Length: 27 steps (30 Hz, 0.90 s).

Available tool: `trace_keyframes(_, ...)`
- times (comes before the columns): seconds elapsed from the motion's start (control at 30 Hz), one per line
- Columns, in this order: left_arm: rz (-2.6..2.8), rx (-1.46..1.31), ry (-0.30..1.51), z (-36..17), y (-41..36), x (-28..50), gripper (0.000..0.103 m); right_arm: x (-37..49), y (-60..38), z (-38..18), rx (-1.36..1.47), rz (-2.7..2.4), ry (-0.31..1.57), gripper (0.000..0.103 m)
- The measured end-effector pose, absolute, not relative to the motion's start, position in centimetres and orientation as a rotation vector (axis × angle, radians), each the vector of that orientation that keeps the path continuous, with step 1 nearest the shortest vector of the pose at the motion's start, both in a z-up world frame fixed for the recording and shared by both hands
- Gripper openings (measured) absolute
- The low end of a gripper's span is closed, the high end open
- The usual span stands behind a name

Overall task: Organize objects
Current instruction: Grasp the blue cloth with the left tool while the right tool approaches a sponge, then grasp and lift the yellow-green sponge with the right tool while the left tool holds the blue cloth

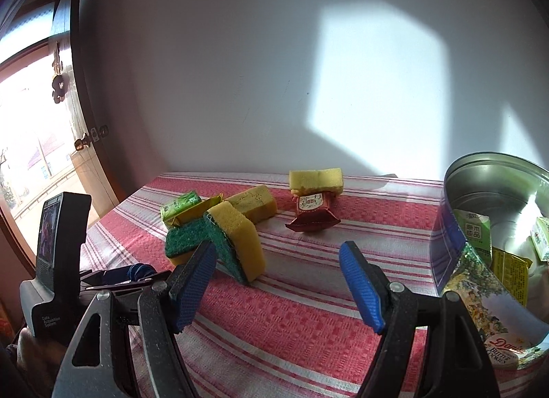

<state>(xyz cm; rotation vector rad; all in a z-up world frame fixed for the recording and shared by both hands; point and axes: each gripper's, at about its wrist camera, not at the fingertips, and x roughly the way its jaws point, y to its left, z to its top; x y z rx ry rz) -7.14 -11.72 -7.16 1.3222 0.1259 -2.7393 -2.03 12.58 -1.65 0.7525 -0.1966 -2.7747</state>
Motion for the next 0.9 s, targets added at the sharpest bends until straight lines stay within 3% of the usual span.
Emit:
trace_keyframes(0.27,-2.761,1.297,0.191,-6.9,-12.5,-7.1,0.057,-5.6,9.8,-2.3,0.837,-2.717,-0.123,0.076)
trace_keyframes(0.47,-2.798,1.019,0.211,-4.2,-13.4,-5.4,0.057,-8.4,8.0,-3.2,0.954,-2.632,-0.086,0.076)
trace_keyframes(0.67,-2.818,0.973,0.228,-3.5,-13.5,-5.6,0.057,-10.5,6.6,-4.2,1.047,-2.571,-0.059,0.076)
trace_keyframes(0.7,-2.817,0.973,0.22,-3.5,-13.6,-5.8,0.057,-10.6,6.4,-4.3,1.057,-2.562,-0.048,0.065)
trace_keyframes(0.73,-2.813,0.973,0.208,-3.5,-13.5,-5.9,0.057,-10.6,6.2,-4.4,1.063,-2.555,-0.039,0.042)
trace_keyframes(0.9,-2.814,0.939,0.157,-3.5,-13.1,-5.7,0.057,-10.1,6.2,-4.2,1.038,-2.538,-0.056,0.034)
